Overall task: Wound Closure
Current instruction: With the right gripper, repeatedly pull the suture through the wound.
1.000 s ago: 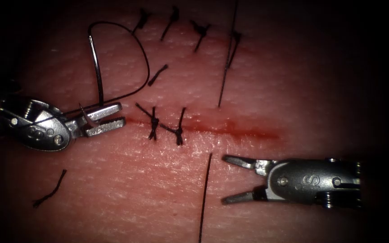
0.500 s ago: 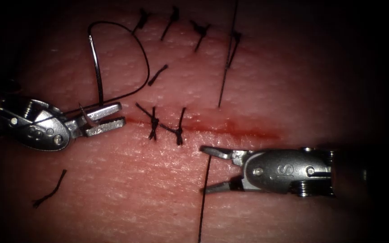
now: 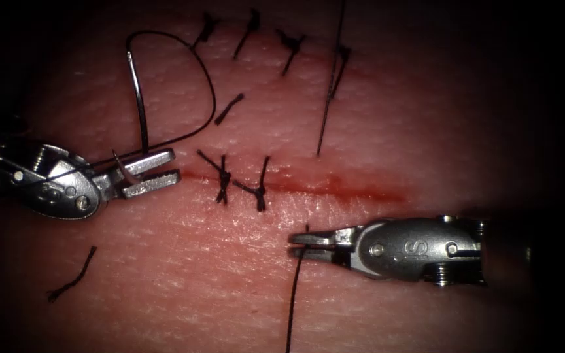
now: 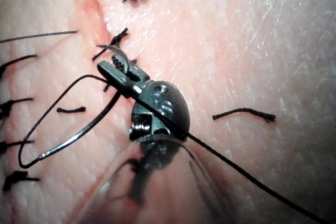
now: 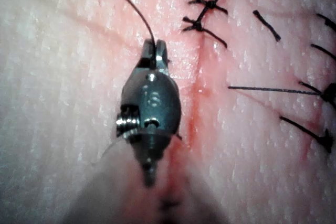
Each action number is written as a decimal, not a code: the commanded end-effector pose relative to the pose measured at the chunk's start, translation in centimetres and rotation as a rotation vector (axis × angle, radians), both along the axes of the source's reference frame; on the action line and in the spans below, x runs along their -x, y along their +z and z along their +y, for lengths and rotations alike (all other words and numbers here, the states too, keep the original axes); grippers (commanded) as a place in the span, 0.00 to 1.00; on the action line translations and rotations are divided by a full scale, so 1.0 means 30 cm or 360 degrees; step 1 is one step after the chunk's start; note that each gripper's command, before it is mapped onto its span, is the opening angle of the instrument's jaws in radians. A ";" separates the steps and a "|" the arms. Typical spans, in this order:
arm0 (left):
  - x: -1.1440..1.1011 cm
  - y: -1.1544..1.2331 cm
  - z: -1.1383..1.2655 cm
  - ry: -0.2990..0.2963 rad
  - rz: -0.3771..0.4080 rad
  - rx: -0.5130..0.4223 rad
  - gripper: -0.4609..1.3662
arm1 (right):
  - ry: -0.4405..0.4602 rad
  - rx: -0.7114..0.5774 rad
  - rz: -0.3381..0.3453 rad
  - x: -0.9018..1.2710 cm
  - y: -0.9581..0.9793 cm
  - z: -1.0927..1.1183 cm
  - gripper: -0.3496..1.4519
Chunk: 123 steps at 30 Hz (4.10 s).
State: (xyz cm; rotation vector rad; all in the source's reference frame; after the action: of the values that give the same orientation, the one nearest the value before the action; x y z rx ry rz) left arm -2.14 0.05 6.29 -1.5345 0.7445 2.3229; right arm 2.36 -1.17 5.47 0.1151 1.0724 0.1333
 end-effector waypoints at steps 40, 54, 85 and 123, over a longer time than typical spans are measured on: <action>0.0007 0.0002 0.0000 0.0003 0.0002 -0.0004 0.06 | -0.0216 -0.0258 0.0033 -0.0110 -0.0408 -0.0551 0.00; 0.0006 0.0002 -0.0002 0.0004 0.0002 -0.0003 0.06 | -0.0196 -0.0217 0.0028 -0.0135 -0.0491 -0.0573 0.50; 0.0008 0.0004 -0.0005 0.0004 0.0003 -0.0002 0.06 | 0.0264 -0.0097 0.0060 0.0431 -0.0546 -0.0186 0.98; 0.0006 0.0003 -0.0005 0.0008 0.0004 -0.0005 0.06 | -0.0001 0.0014 0.0173 -0.0035 -0.0030 0.0021 0.79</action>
State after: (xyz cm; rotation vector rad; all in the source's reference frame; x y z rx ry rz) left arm -2.16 0.04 6.31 -1.5309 0.7455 2.3246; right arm 2.46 -1.11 5.38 0.1111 1.1794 0.1267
